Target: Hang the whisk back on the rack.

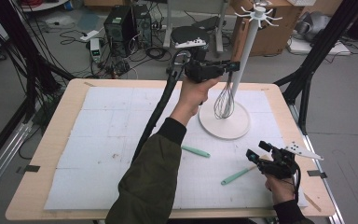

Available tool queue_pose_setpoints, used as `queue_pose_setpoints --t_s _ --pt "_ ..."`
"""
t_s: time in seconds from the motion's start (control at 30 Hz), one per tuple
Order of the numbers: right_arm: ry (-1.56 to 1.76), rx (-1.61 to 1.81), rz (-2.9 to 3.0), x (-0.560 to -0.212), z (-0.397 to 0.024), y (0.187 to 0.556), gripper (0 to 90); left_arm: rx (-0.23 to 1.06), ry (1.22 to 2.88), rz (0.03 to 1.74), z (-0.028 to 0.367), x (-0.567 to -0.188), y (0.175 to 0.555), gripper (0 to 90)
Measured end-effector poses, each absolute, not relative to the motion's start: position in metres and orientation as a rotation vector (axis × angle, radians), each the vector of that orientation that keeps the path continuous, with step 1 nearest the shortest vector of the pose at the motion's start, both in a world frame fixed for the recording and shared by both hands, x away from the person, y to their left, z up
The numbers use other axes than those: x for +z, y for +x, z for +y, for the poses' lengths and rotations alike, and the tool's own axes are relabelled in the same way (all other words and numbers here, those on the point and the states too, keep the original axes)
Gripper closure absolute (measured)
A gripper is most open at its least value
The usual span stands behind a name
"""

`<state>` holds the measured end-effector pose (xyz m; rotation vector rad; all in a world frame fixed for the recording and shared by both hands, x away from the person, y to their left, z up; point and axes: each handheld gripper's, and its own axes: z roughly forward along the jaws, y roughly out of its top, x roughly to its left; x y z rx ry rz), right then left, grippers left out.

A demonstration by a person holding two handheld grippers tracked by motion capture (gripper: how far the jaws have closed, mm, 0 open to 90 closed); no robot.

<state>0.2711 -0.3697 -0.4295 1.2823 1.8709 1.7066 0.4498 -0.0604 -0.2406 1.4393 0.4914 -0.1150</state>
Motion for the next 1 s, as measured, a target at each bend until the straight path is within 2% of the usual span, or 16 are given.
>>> queue_pose_setpoints --t_s 0.13,0.27,0.6,0.9,1.0 --pt "1.283 1.710 1.867 -0.429 -0.370 0.271 13.7 -0.111 1.417 0.508 -0.059 -0.240 0.451 68.0" --pt "1.275 1.715 1.865 -0.429 -0.370 0.271 13.6 -0.098 1.391 0.539 -0.055 -0.238 0.452 60.8" --pt "1.279 1.716 1.869 -0.429 -0.370 0.270 13.7 -0.062 1.421 0.513 -0.053 -0.238 0.449 51.8" --pt "1.260 1.706 1.874 -0.429 -0.369 0.269 13.7 -0.051 1.422 0.511 -0.036 -0.251 0.434 48.8" --pt "1.262 1.706 1.876 -0.429 -0.367 0.269 13.7 0.001 1.443 0.468 -0.025 -0.255 0.422 48.8"
